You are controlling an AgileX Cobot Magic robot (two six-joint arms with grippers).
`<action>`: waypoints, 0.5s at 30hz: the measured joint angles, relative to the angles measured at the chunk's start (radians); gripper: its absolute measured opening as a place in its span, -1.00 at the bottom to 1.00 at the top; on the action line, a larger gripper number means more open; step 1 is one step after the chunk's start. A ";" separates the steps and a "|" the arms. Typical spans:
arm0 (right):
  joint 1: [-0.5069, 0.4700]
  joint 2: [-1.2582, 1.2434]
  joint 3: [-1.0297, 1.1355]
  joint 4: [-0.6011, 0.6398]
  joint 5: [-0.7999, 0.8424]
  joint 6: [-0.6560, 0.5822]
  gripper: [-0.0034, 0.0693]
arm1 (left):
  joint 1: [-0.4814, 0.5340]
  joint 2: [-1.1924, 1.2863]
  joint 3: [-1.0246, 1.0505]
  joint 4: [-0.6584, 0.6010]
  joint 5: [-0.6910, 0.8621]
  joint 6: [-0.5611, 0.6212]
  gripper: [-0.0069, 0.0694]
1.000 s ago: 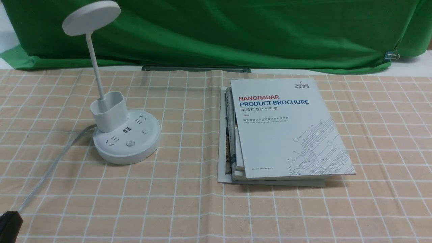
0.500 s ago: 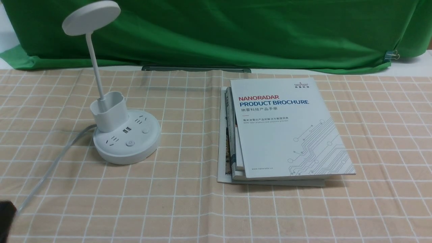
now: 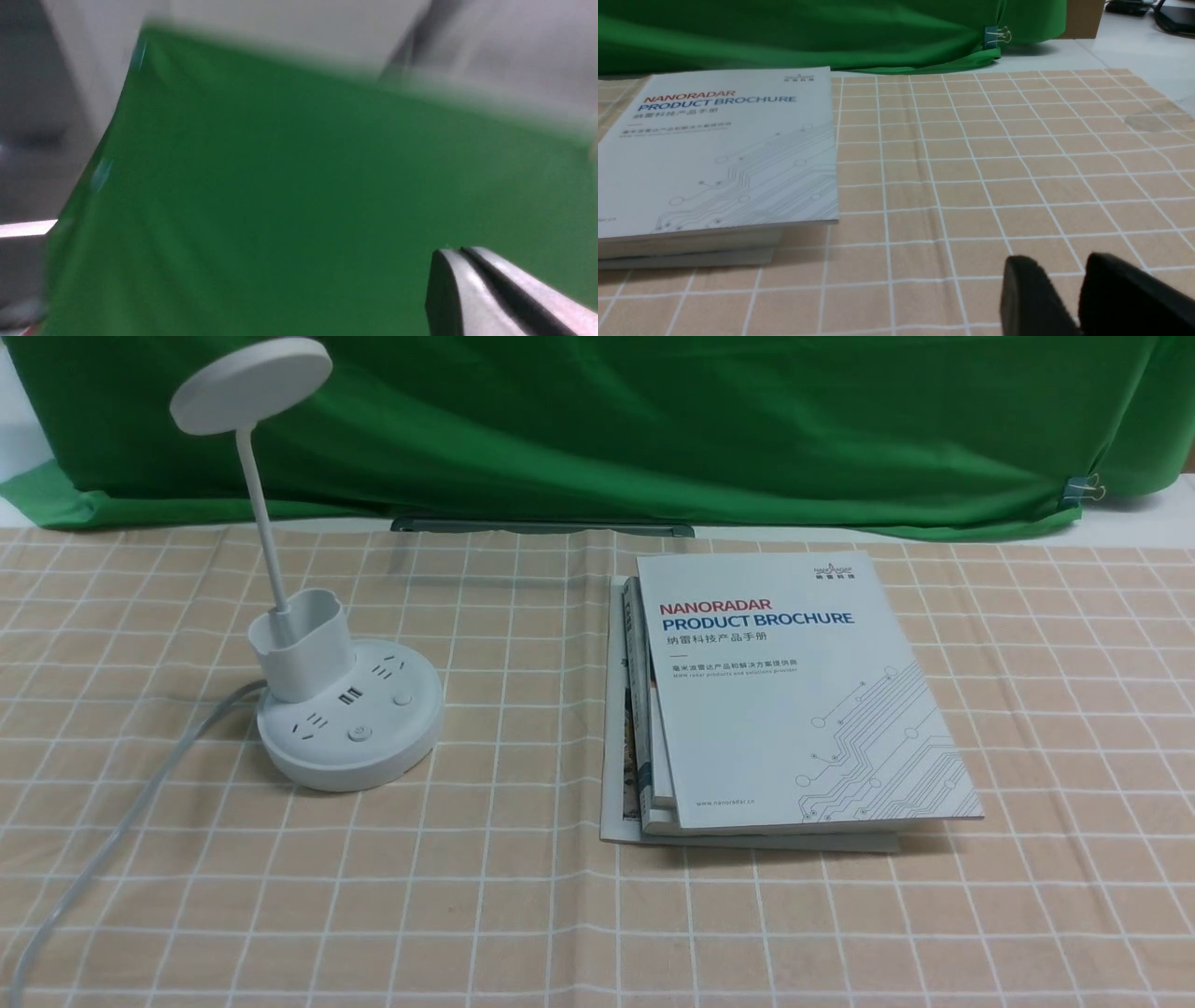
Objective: Turn on the table lamp on the light coffee tablecloth with your hand.
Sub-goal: 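Press the power button on the lamp base to turn the lamp on with the left gripper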
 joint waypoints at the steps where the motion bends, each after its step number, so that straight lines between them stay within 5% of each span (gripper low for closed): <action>1: 0.000 0.000 0.000 0.000 0.000 0.000 -0.25 | 0.000 -0.002 -0.029 0.019 -0.005 -0.060 -0.81; 5: 0.000 0.000 0.000 0.000 0.000 0.000 -0.25 | 0.000 0.001 -0.192 0.063 0.214 -0.125 -0.81; 9: 0.000 0.000 0.000 0.000 0.000 0.000 -0.25 | 0.000 0.156 -0.475 0.093 0.682 -0.104 -0.81; 15: 0.000 0.000 0.000 0.000 0.000 0.000 -0.25 | 0.000 0.436 -0.520 0.051 0.961 -0.067 -0.81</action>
